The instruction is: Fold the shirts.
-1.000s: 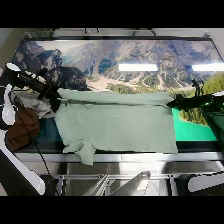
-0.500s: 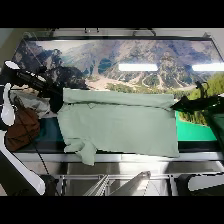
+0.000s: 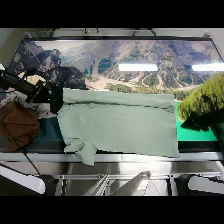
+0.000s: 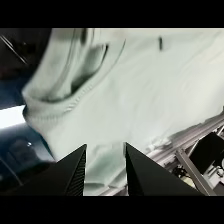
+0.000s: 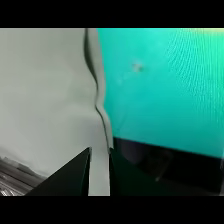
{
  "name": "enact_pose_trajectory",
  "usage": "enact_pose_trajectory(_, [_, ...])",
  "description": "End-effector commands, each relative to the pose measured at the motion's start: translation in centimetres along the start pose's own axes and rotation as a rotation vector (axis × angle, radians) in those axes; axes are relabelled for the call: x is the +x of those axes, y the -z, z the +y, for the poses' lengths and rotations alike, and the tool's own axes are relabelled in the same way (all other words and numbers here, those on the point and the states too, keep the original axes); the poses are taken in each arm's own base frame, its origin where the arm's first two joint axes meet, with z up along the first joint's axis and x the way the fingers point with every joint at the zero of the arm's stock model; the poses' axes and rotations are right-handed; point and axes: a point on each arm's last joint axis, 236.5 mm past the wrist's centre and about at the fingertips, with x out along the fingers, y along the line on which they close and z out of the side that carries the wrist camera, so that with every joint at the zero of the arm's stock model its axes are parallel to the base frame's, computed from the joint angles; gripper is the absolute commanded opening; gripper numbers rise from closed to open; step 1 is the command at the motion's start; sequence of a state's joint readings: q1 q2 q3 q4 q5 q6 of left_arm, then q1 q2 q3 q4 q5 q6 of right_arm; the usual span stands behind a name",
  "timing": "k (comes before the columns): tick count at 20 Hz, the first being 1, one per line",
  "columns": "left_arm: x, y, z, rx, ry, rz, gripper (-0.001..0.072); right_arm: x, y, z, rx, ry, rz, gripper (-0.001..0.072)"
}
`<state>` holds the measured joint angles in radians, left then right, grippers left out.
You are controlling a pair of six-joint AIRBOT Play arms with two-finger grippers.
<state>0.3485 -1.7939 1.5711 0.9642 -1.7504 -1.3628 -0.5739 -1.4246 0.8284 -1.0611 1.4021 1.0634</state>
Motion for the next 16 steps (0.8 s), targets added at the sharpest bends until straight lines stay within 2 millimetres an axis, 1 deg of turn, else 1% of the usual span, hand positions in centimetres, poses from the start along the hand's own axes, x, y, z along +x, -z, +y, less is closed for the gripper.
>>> enact_pose_trajectory(1, [2.7, 5.6, 1.2, -0.032, 0.009, 0.000, 0.0254, 3.0, 6.8, -3.3, 0.098, 0.133, 0.106, 0.0262])
enact_pose_trajectory(2, [3.5, 7.3, 1.6, -0.061, 0.022, 0.015, 0.0254, 4.0, 7.5, -3.6, 0.124, 0.131, 0.107, 0.0416])
enact_pose_trajectory(3, [4.2, 9.0, 2.0, -0.092, 0.036, 0.026, 0.0254, 4.8, 7.9, -3.5, 0.139, 0.119, 0.106, 0.0432])
enact_pose_trajectory(4, [4.9, 10.6, 2.4, -0.106, 0.048, 0.027, 0.0254, 5.5, 8.1, -3.4, 0.155, 0.104, 0.097, 0.0432])
enact_pose_trajectory(5, [5.6, 11.7, 2.8, -0.124, 0.054, 0.019, 0.0254, 6.1, 8.1, -3.3, 0.167, 0.094, 0.086, 0.0432])
enact_pose_trajectory(7, [6.9, 14.0, 3.3, -0.165, 0.065, 0.013, 0.0254, 6.6, 7.2, -2.0, 0.152, 0.028, 0.053, 0.0428])
enact_pose_trajectory(9, [8.1, 15.6, 3.7, -0.200, 0.068, -0.006, 0.0255, 6.7, 6.1, -1.0, 0.144, -0.022, 0.009, 0.0414])
enact_pose_trajectory(10, [8.7, 16.1, 3.8, -0.207, 0.063, -0.016, 0.0254, 6.8, 5.2, -0.2, 0.138, -0.060, -0.021, 0.0159])
enact_pose_trajectory(11, [9.4, 16.6, 3.8, -0.209, 0.056, -0.019, 0.0255, 6.8, 4.4, 0.4, 0.130, -0.095, -0.052, 0.0014])
enact_pose_trajectory(13, [11.1, 18.0, 3.7, -0.209, 0.045, 0.002, 0.0255, 6.6, 3.3, 1.5, 0.111, -0.142, -0.094, 0.0016])
enact_pose_trajectory(16, [13.2, 19.9, 3.7, -0.225, 0.035, 0.057, 0.0256, 6.3, 2.9, 2.0, 0.113, -0.162, -0.105, 0.0016])
